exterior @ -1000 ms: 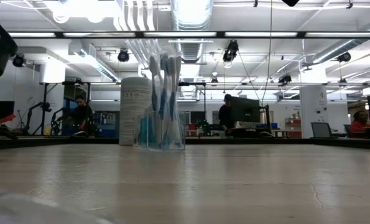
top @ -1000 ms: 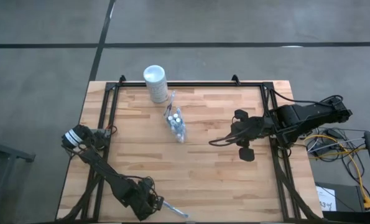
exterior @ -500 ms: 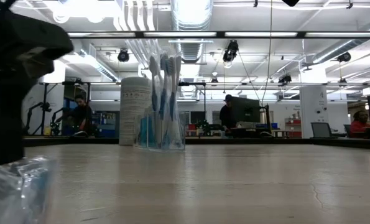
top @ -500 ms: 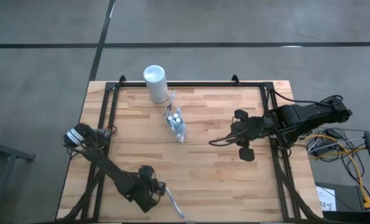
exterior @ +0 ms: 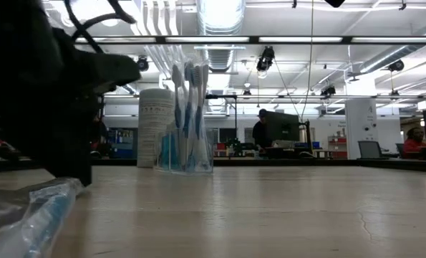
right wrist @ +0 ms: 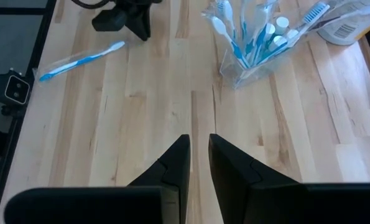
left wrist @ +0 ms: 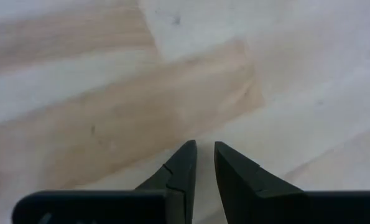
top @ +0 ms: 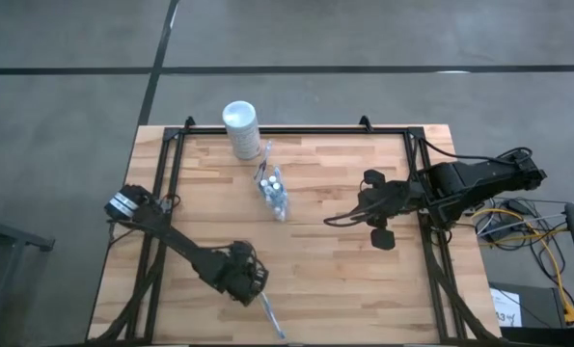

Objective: Pick & Place toothbrushing station
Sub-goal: Put the blue toothbrush into the right of the transparent organizer

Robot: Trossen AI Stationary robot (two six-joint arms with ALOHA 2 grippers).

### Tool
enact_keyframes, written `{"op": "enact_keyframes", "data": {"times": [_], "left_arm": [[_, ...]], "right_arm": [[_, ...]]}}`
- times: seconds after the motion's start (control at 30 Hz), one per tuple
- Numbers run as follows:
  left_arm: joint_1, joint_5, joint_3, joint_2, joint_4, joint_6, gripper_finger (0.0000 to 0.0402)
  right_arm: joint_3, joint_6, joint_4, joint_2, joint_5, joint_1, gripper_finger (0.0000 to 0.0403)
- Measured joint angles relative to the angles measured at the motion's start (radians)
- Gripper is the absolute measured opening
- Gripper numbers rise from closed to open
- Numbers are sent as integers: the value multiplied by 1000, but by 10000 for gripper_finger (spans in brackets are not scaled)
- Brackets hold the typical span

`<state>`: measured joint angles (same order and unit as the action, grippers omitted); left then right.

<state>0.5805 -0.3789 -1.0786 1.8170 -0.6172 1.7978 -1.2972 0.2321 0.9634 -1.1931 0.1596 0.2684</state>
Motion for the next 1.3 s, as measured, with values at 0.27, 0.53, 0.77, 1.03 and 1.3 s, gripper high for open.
{"op": "enact_keyframes", "data": {"times": [0.27, 0.53, 0.77, 1.03, 1.3], "left_arm": [[-49, 80, -5, -101, -118, 20, 65], [-43, 47, -8, -313, -211, 289, 65], [-38, 48, -8, -357, -115, 318, 64], [-28, 120, -10, -254, 193, 378, 65], [-30, 371, -9, -187, 163, 422, 65]], "right_arm": [[0, 0, 6, 0, 0, 0, 54], [0, -14, 11, 0, 0, 0, 54], [0, -38, 29, 0, 0, 0, 54], [0, -54, 30, 0, 0, 0, 54], [0, -71, 29, 0, 0, 0, 54]]}}
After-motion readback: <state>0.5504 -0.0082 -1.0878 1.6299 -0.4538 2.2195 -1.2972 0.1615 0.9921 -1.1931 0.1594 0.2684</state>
